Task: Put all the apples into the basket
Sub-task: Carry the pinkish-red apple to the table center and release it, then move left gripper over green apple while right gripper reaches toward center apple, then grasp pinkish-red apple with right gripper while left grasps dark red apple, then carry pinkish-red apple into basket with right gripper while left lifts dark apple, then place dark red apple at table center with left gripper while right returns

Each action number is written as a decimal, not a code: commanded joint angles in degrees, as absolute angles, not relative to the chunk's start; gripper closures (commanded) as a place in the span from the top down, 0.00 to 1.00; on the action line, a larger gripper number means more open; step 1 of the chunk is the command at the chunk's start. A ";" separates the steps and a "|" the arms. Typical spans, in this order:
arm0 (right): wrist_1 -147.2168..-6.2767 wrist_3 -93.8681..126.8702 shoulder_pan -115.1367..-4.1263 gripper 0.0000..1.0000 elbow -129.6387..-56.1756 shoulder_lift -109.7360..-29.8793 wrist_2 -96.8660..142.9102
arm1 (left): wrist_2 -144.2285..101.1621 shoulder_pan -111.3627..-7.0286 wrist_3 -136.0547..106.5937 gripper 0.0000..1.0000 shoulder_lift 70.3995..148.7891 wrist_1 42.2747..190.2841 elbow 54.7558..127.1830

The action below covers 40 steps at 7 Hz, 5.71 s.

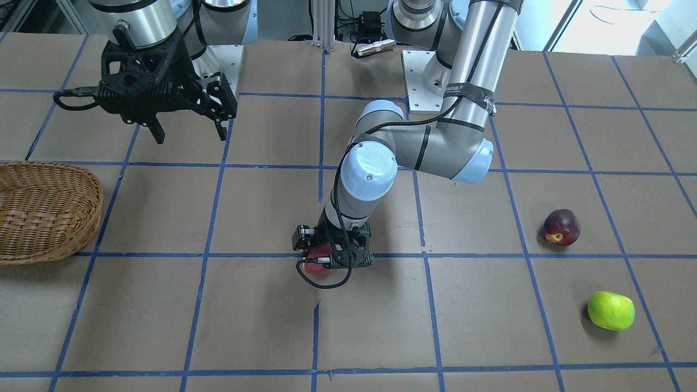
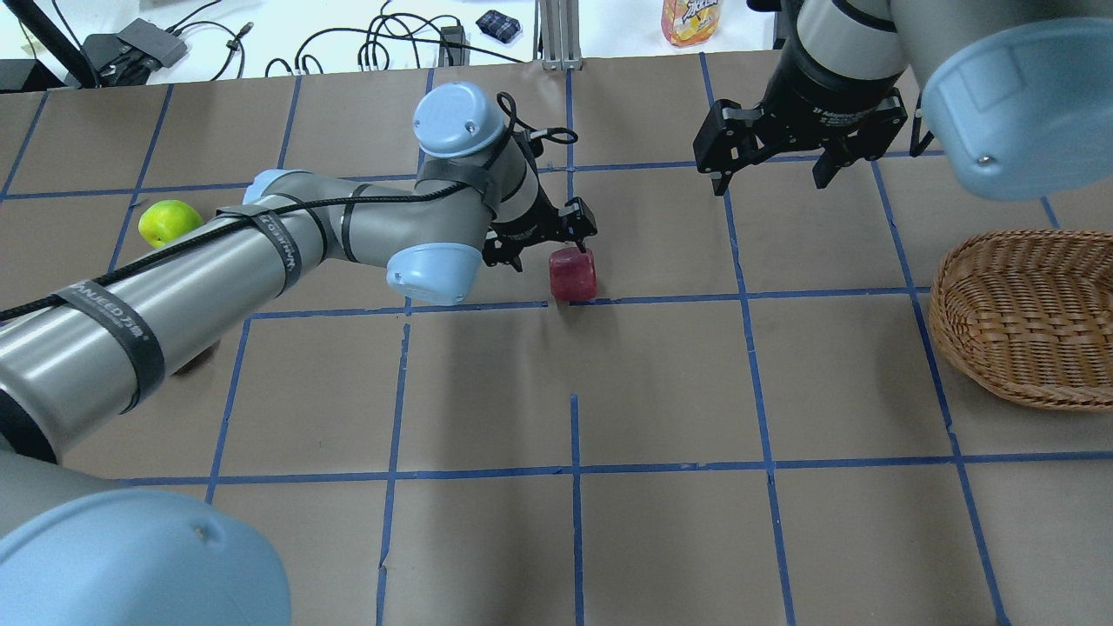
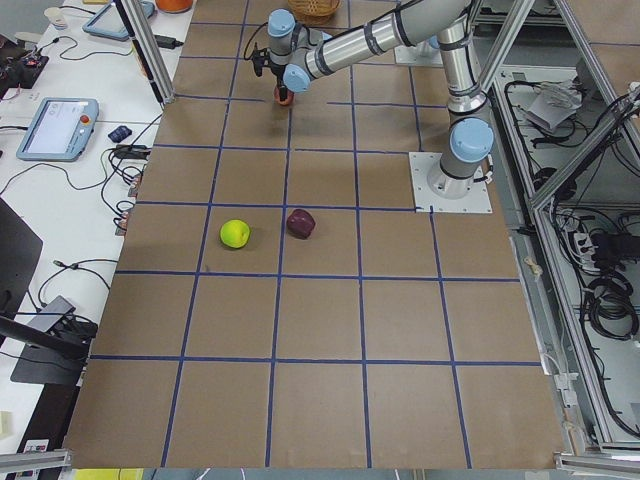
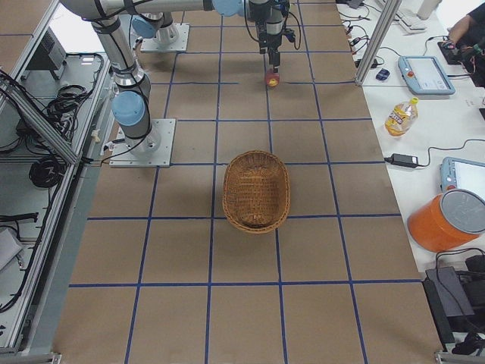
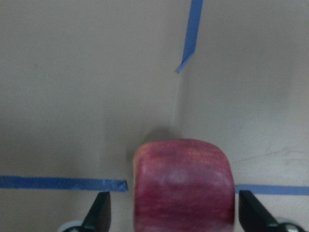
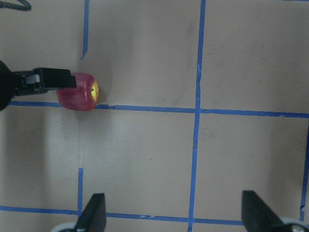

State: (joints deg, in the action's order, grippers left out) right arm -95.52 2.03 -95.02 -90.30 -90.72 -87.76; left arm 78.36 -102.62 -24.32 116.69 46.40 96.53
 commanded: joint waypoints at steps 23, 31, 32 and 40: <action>-128.76 -0.02 -96.03 0.42 -96.47 -70.54 -96.15 | 89.47 -54.49 52.65 0.00 114.00 66.45 102.22; -134.08 -55.58 -44.69 0.42 -112.77 -79.13 -86.66 | 86.84 -84.30 5.56 0.00 108.18 66.98 99.58; -138.04 -59.20 -40.04 0.52 -112.59 -75.45 -83.70 | 86.66 -92.21 -7.78 0.00 109.50 64.80 98.71; -118.51 -55.95 -46.37 1.00 -105.30 -79.79 -80.07 | 78.31 -104.96 -28.59 1.00 117.97 45.35 101.51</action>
